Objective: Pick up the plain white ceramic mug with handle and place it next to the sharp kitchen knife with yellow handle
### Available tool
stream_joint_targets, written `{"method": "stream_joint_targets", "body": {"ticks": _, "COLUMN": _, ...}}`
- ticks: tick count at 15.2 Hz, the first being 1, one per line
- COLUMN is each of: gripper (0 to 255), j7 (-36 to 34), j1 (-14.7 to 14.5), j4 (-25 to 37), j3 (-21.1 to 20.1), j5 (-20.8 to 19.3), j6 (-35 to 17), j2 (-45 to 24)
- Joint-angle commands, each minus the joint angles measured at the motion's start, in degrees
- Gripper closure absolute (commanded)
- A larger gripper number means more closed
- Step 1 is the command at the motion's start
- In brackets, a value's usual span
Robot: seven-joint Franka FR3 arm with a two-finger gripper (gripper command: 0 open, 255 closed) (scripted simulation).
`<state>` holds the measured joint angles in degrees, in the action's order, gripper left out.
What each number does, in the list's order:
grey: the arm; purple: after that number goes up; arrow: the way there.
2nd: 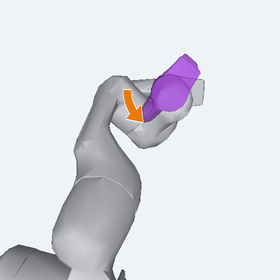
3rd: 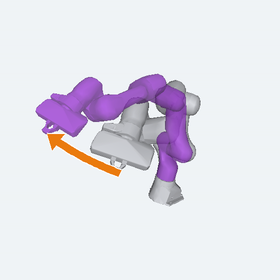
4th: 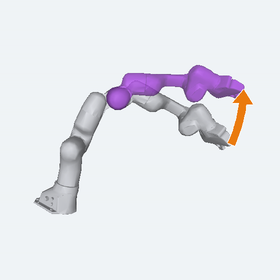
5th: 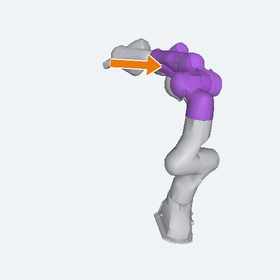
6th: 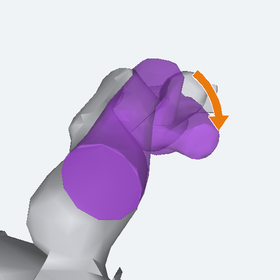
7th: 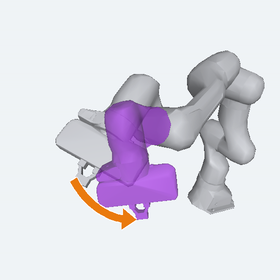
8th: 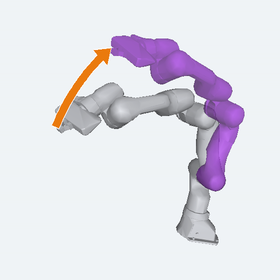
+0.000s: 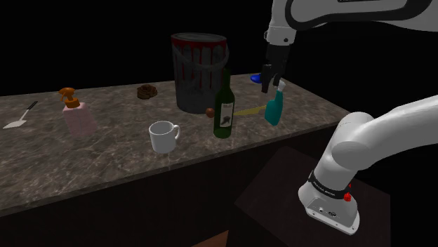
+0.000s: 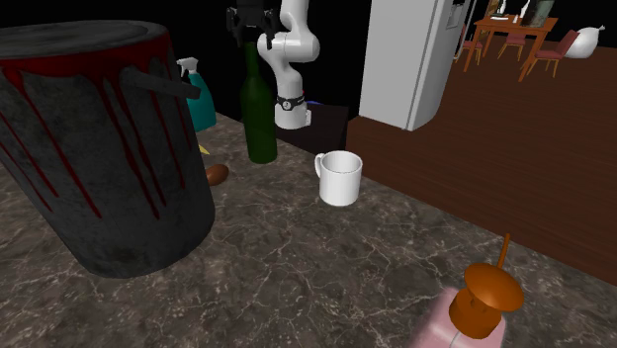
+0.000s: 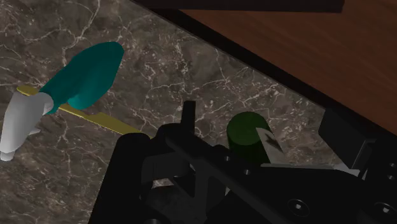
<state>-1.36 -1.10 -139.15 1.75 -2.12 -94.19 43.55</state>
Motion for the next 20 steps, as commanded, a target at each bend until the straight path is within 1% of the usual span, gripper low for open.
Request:
{"method": "stream_joint_targets", "body": {"ticks": 1, "gripper": 0, "j7": 0.0, "j1": 0.0, "j4": 0.0, "j3": 0.0, "j5": 0.0, "j6": 0.0, "j2": 0.0}}
{"method": "stream_joint_targets", "body": {"ticks": 6, "gripper": 0, "j7": -4.7, "j1": -2.1, "j4": 2.1, "j3": -4.1, "j5": 2.8, "j6": -5.6, "j2": -8.0}}
{"method": "stream_joint_targets", "body": {"ticks": 11, "gripper": 0, "j7": -9.2, "j1": -3.6, "j4": 6.0, "j3": -8.0, "j5": 4.5, "j6": -10.5, "j2": -17.0}}
{"method": "stream_joint_targets", "body": {"ticks": 16, "gripper": 0, "j7": -13.7, "j1": -4.9, "j4": 11.6, "j3": -11.6, "j5": 4.9, "j6": -14.3, "j2": -26.7}}
{"method": "stream_joint_targets", "body": {"ticks": 20, "gripper": 0, "j7": -17.4, "j1": -5.9, "j4": 17.3, "j3": -14.0, "j5": 4.1, "j6": -16.5, "j2": -34.8}}
